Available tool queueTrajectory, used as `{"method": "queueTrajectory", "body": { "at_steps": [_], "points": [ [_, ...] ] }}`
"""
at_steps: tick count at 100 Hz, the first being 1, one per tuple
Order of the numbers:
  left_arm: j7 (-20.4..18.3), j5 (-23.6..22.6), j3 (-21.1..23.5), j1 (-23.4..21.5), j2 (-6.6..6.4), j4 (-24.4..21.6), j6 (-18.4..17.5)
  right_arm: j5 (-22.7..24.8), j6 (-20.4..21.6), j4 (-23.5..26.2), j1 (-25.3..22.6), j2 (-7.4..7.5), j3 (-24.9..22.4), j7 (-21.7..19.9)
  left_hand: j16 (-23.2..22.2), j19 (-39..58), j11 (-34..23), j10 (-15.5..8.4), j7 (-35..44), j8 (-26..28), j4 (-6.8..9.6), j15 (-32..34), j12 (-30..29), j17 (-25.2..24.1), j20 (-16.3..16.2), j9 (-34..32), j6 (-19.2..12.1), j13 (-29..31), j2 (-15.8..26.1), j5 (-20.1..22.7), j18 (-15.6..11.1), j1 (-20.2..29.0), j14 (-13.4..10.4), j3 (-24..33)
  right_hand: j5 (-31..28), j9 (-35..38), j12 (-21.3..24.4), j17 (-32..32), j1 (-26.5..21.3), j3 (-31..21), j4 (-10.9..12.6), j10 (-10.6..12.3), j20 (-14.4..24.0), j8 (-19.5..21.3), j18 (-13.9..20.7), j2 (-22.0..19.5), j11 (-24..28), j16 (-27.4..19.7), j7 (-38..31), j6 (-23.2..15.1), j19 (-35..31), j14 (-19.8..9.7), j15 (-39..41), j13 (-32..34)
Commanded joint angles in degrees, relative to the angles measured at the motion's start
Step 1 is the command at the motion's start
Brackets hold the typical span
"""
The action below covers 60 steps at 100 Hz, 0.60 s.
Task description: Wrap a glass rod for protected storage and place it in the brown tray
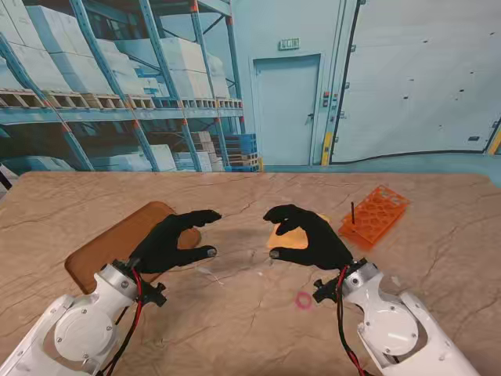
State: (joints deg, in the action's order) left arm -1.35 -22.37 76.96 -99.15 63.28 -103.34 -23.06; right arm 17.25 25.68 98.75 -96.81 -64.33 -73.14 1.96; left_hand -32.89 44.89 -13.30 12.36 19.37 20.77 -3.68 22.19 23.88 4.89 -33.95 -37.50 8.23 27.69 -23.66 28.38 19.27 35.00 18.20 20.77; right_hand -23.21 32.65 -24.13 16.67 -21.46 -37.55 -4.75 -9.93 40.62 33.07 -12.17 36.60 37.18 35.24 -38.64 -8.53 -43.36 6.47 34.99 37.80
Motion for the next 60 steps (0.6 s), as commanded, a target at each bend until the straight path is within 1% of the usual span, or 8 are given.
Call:
{"method": "queueTrajectory", "body": {
  "at_steps": [1, 25, 33, 42, 52, 60],
  "points": [
    [-0.3, 0.2, 0.0, -0.3, 0.00, -0.2, 0.1, 0.1, 0.2, 0.4, -0.5, -0.22, 0.0, 0.1, 0.6, -0.9, 1.4, -0.1, -2.2, -0.3, 1.64, -0.9, -0.3, -0.4, 0.2, -0.1, -0.6, -0.7, 0.5, 0.8, 0.5, -1.0, -1.3, -1.2, 0.7, -1.6, 0.4, -0.4, 2.4, 0.4, 2.0, 1.4, 1.2, 0.0, 0.2, 0.1, -0.5, 0.0, 0.6, -0.3, 1.5, -0.9, -0.6, -1.7],
    [-1.2, 0.6, 0.1, -0.4, -0.15, -0.2, 0.2, 0.4, 0.3, 0.7, -0.9, -0.25, 0.0, 0.4, 0.5, -1.1, 1.5, 0.1, -2.1, -0.2, 1.67, -0.8, -0.2, -0.2, -0.1, -0.3, -0.9, -0.6, 1.0, 0.8, 0.4, -0.6, -1.1, -1.9, 0.1, -1.1, 0.3, -0.1, 1.9, 0.1, 2.1, 1.1, 1.9, 0.0, 0.1, 0.4, -0.5, 0.1, 0.5, -0.1, 1.6, -0.7, -0.5, -1.3],
    [-1.0, 0.6, 0.1, -0.3, -0.10, -0.1, 0.2, 0.5, -1.8, 1.6, -1.4, -0.34, -0.1, 0.6, 0.5, -1.0, 1.5, 0.2, -2.0, -0.1, 1.69, -0.7, -0.2, 0.0, -0.2, -0.6, -1.1, -0.4, 1.0, 1.0, 0.5, -0.5, -1.1, -2.1, -1.3, -0.5, 0.1, 0.3, 0.2, -0.3, 2.3, 0.5, 2.2, 0.1, -0.4, 0.3, -0.1, 0.3, 0.1, 0.4, 1.4, -0.2, 0.0, -0.9],
    [-1.0, 0.8, -0.2, 0.6, -0.08, 0.6, 0.2, 0.6, -3.5, 2.7, -2.0, -0.39, -0.3, 0.7, 0.4, -1.0, 1.5, 0.1, -2.0, 0.0, 1.72, -0.6, -0.2, 0.1, -0.3, -0.7, -1.1, -0.3, 1.1, 1.1, 0.6, -0.4, -1.1, -2.2, -3.1, 0.5, -0.1, 0.7, -1.4, -0.8, 2.6, 0.2, 2.6, 0.3, -0.7, -0.9, 0.5, 0.7, -0.3, 0.6, 0.8, 0.2, 0.9, -0.2],
    [-2.1, 1.6, -0.6, 1.2, -0.22, 1.0, 1.3, 4.0, -4.9, 2.7, -2.0, -0.49, -0.4, 2.3, 0.4, -1.1, 1.6, 0.1, -2.0, 0.0, 1.76, -0.7, -0.1, -0.3, -0.3, -0.2, -1.3, -0.8, 1.4, 0.7, 0.1, -0.1, -1.1, -2.4, -5.8, 2.2, -0.3, 1.8, -2.4, -1.3, 2.5, -0.4, 3.2, 0.5, -1.0, -1.6, 1.6, 1.3, -0.8, 0.6, -1.1, 0.9, 2.9, 1.3],
    [-2.2, 1.7, -0.8, 1.2, -0.23, 1.0, 1.7, 6.0, -7.6, 3.1, -2.0, -0.41, -0.2, 2.5, 0.3, -1.1, 1.4, 0.2, -1.8, 0.1, 1.79, -0.5, -0.1, -0.1, -0.4, -0.5, -1.3, -0.4, 1.3, 1.0, 0.3, 0.1, -1.0, -2.6, -8.4, 3.8, -0.8, 2.6, -3.2, -2.7, 2.5, -1.3, 3.5, 0.8, -1.0, -1.3, 3.4, 2.5, -1.1, 1.4, -4.5, 1.6, 6.4, 2.3]
  ]
}}
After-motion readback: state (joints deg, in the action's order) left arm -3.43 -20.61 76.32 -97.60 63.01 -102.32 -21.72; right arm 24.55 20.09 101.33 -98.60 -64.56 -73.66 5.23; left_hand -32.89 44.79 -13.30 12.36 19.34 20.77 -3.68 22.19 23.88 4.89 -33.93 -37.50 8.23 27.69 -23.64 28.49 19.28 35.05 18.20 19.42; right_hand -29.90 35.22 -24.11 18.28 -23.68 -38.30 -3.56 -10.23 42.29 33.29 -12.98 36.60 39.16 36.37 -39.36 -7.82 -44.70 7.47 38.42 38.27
